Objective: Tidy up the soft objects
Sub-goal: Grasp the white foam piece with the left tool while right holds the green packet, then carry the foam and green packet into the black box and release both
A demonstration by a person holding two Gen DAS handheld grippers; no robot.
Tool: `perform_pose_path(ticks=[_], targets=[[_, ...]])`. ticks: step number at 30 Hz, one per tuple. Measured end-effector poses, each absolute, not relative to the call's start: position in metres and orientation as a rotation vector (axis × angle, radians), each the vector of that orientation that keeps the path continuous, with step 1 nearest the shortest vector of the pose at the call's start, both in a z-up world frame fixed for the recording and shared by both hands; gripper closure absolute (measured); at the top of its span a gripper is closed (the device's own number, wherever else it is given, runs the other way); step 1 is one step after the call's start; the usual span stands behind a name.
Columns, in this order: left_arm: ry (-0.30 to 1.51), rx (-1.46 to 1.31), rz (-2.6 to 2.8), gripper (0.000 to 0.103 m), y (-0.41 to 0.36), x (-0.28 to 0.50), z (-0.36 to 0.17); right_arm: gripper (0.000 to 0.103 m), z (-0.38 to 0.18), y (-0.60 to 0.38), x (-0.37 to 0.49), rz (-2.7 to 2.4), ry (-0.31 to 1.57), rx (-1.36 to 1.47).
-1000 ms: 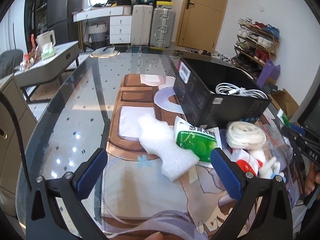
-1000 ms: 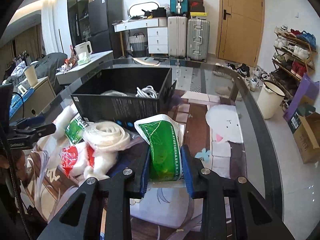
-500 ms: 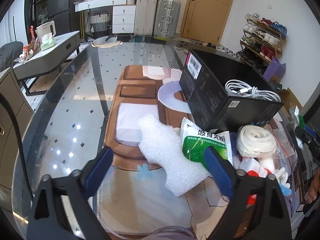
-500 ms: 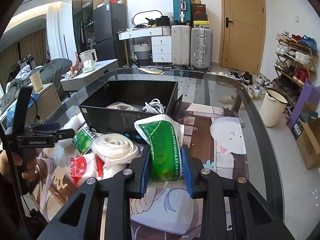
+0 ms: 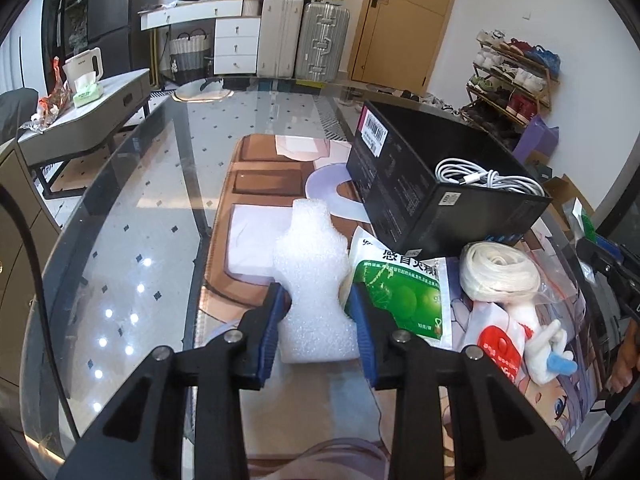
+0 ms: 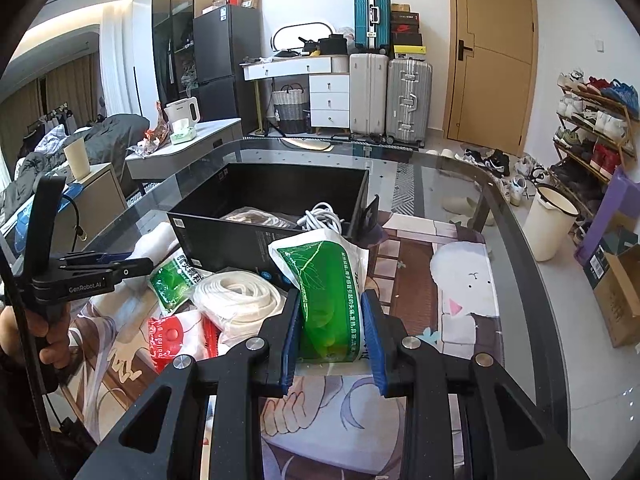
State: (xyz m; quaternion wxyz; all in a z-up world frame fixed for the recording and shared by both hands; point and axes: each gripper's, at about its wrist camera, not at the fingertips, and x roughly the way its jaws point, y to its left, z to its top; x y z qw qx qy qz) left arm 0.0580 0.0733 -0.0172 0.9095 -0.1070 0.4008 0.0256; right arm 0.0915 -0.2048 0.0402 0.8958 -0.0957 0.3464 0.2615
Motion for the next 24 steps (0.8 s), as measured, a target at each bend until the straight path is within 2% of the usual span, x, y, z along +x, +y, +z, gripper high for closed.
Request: perform_pose_path(ticks=[12, 24], targets=[[0.707, -0.206, 0.03, 0.071, 0.07, 0.039, 0.023, 0.074, 0.059, -0.2, 0.083, 0.555, 0.668, -0.194], [0.671, -0.166, -0.067, 0.07, 0.045, 0.062, 0.052, 0.074, 0.07, -0.18, 0.097, 0.593, 0.645, -0.211]])
